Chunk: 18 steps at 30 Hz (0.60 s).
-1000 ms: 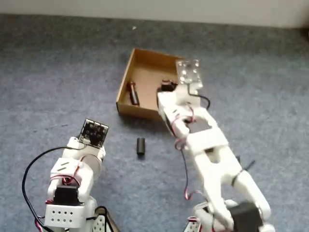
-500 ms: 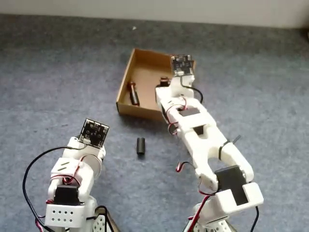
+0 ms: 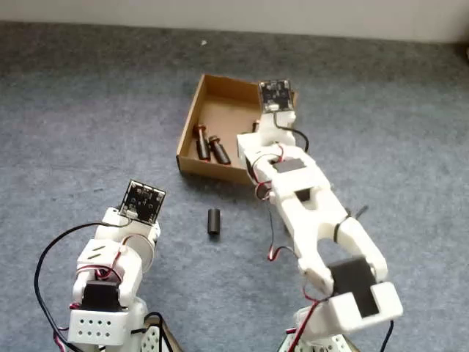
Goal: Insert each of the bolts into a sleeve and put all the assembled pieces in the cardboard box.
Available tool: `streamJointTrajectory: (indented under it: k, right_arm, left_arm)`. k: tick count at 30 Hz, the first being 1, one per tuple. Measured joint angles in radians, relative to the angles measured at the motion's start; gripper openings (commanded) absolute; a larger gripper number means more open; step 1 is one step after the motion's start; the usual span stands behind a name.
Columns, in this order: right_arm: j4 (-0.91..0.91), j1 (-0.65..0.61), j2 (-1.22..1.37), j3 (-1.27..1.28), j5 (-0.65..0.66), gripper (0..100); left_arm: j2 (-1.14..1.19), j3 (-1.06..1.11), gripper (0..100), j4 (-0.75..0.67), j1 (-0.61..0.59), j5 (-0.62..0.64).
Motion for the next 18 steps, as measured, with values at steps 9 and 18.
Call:
streamJointTrajectory:
  k: [9, 18]
  right_arm:
    - [0.273, -0.002, -0.245, 0.000, 0.000, 11.6]
    - [0.606, -0.052, -0.324, 0.000, 0.000, 11.6]
  left_arm:
    - [0.000, 0.000, 5, 0.000, -0.005, 0.000]
    - [0.000, 0.000, 5, 0.000, -0.066, 0.000]
